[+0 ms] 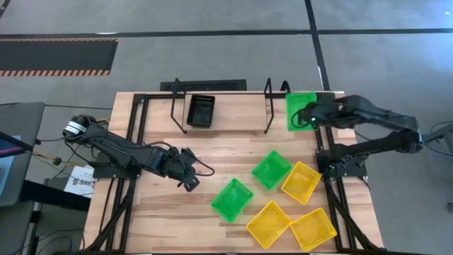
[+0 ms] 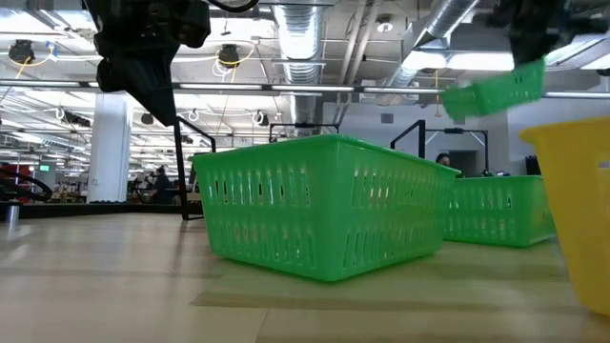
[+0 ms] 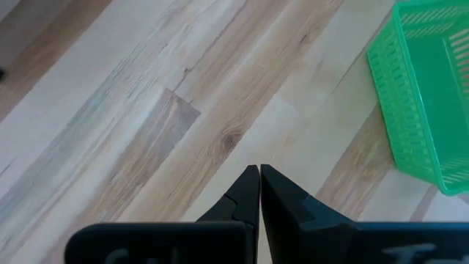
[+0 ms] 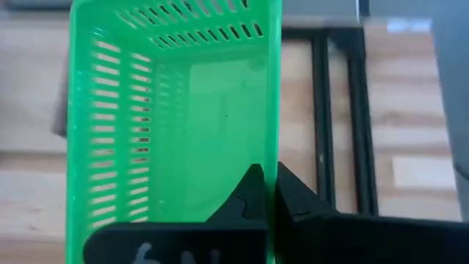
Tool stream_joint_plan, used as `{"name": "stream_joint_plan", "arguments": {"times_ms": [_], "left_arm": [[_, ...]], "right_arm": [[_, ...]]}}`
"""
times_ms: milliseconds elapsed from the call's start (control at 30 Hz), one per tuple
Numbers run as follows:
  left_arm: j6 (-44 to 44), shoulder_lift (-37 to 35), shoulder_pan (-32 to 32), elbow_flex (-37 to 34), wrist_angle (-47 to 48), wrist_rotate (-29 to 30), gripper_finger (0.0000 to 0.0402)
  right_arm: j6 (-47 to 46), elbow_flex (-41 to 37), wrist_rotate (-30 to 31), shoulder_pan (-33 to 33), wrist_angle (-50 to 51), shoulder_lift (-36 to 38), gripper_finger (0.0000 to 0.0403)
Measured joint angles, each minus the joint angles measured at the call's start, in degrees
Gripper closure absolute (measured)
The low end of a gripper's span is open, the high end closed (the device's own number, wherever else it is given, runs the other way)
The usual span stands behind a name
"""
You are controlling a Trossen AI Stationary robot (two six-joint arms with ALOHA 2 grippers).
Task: Stack baskets on shelf by color
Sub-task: Put the top green bin on the shelf
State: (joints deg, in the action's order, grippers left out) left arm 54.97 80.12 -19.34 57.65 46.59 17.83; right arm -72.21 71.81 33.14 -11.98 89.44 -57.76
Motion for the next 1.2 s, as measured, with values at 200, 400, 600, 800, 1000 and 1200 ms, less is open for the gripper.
{"name": "stream_joint_plan", "arguments": {"times_ms": [200, 400, 600, 800, 1000, 1200], "left_arm": [[0.23, 0.0, 0.93, 0.0, 0.0, 0.36, 0.0401], [-0.2, 0.0, 2.49, 0.0, -0.02, 0.34, 0.0401], [-2.02, 0.0, 2.7, 0.0, -0.16, -0.16, 0.0401], [-3.34, 0.0, 2.67, 0.02, -0.21, -1.08, 0.0402], [-3.62, 0.0, 2.67, 0.02, -0.2, -2.21, 0.0401], [-5.6, 0.0, 2.67, 0.02, -0.2, -2.38, 0.0401]], "right_arm": [[9.18, 10.78, 5.4, 3.6, -7.56, -3.31, 0.04], [25.91, 14.94, 2.53, 4.76, -26.7, -11.23, 0.04], [34.0, 17.84, -5.6, 2.81, -39.28, -21.4, 0.04], [34.61, 20.27, -10.72, -0.54, -41.66, -31.33, 0.04], [30.42, 20.7, -11.79, -3.89, -41.58, -37.63, 0.04], [28.66, 20.74, -14.38, -5.86, -42.15, -42.97, 0.04]]}}
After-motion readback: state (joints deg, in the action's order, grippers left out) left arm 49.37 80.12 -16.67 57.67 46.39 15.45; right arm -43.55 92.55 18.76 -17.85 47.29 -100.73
